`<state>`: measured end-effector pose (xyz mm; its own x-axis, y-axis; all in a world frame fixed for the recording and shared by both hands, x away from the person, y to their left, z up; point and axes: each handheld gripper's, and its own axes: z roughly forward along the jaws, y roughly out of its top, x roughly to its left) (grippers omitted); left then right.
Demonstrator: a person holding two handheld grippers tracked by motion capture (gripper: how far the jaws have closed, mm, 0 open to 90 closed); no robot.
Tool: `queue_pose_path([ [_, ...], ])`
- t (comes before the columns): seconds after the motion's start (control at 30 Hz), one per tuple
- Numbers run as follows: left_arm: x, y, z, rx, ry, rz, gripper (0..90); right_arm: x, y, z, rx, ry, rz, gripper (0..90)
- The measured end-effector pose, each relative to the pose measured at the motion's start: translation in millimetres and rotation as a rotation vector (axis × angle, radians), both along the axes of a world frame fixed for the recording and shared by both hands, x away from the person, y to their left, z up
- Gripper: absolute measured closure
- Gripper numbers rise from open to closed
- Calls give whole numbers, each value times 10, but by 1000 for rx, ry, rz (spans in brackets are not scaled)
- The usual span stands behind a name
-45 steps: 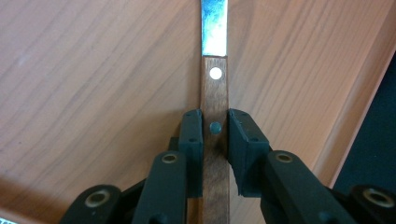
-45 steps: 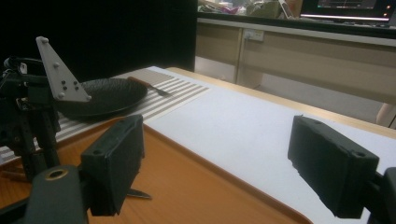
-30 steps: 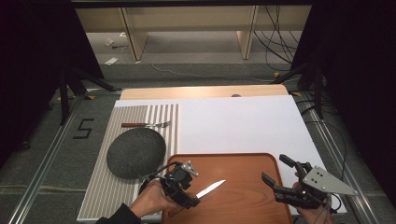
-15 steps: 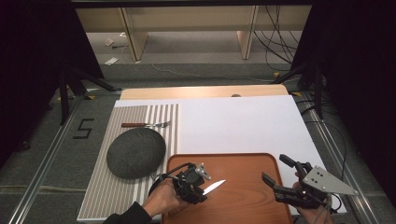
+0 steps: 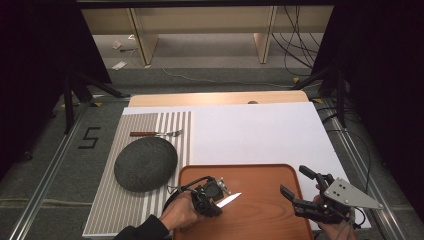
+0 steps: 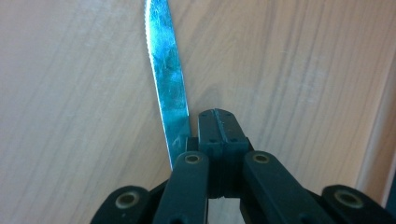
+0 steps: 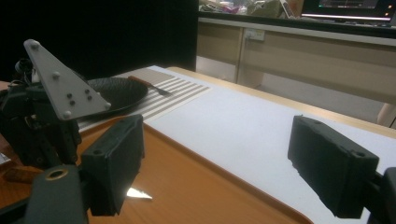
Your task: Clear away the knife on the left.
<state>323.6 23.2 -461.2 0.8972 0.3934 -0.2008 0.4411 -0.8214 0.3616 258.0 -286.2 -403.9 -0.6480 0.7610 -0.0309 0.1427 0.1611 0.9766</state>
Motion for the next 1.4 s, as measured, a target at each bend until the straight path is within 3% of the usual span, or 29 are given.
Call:
queue_pose_path([
  [0.57, 46, 122, 1, 18, 10, 40, 899, -6, -16, 9, 3, -4, -3, 197],
  [1.4, 30, 437, 14, 72, 73, 54, 898, -6, -12, 7, -2, -4, -4, 197],
])
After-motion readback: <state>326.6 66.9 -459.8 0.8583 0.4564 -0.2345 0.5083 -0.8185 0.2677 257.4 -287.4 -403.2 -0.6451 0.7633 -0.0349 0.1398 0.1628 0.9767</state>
